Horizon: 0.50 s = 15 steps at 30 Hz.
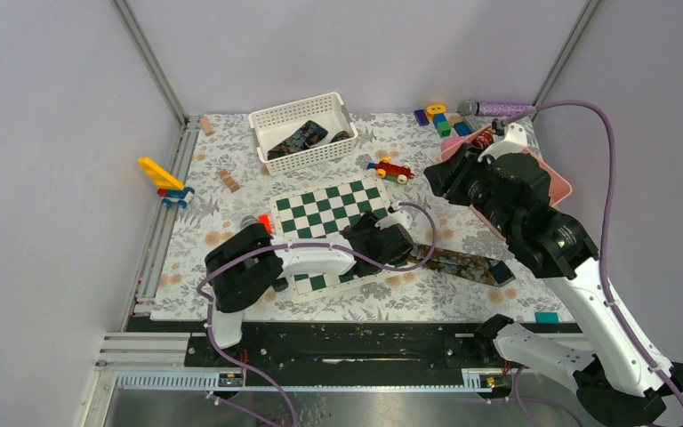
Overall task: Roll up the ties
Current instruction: Roll the tie at the center of the board.
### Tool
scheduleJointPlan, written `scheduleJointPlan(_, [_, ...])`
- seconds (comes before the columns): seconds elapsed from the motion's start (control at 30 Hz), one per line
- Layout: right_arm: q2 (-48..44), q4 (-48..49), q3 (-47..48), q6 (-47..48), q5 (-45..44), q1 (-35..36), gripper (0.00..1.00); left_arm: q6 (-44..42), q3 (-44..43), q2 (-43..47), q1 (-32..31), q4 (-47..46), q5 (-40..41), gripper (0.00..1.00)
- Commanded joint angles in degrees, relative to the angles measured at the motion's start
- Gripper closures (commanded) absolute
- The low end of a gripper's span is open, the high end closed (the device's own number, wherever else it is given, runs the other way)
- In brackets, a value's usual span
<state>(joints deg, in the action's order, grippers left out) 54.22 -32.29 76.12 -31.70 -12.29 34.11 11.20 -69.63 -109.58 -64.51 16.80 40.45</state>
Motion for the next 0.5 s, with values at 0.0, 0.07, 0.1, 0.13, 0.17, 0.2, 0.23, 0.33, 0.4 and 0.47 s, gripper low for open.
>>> scheduleJointPlan(0.0, [-0.9, -0.8, 0.7, 0.9, 0.4, -0.3, 0.52, 0.3, -2.5, 4.5, 0.1, -1.0, -0.9, 0.34])
scheduleJointPlan(0.07, [-0.9, -0.9, 2.0, 1.0, 0.1, -0.3, 0.52, 0.3, -2.4, 5.3, 0.1, -1.0, -1.4, 0.34])
scheduleJointPlan(0.1, [-0.6, -1.2, 3.3, 1.2, 0.0, -0.3, 0.52, 0.3, -2.3, 5.8, 0.1, -1.0, -1.6, 0.33])
scheduleJointPlan(0.13, [-0.2, -1.7, 5.1, 1.6, 0.0, -0.3, 0.52, 0.4, -2.3, 6.2, 0.1, -1.1, -2.0, 0.33])
scheduleJointPlan(0.17, [0.4, -2.5, 7.2, 2.0, -0.3, -0.3, 0.52, 0.4, -2.2, 6.9, 0.1, -1.3, -2.3, 0.33])
scheduleJointPlan(0.2, [1.2, -3.8, 9.5, 2.2, -0.8, -0.4, 0.52, 0.5, -1.8, 7.5, 0.2, -1.6, -2.9, 0.33])
scheduleJointPlan(0.23, [2.2, -5.3, 12.1, 2.4, -1.6, -0.4, 0.52, 0.7, -1.5, 8.4, 0.2, -2.0, -3.7, 0.33])
scheduleJointPlan(0.33, [4.9, -9.0, 18.1, 2.8, -3.1, -0.8, 0.52, 2.7, 0.9, 12.8, 2.0, -4.0, -8.4, 0.35])
scheduleJointPlan(0.4, [6.5, -11.1, 20.1, 2.5, -3.1, -1.2, 0.52, 4.7, 4.2, 17.0, 4.3, -6.7, -12.9, 0.38])
scheduleJointPlan(0.47, [7.4, -12.2, 19.6, 1.6, -2.4, -1.5, 0.51, 6.8, 8.2, 21.7, 7.3, -9.7, -17.0, 0.39])
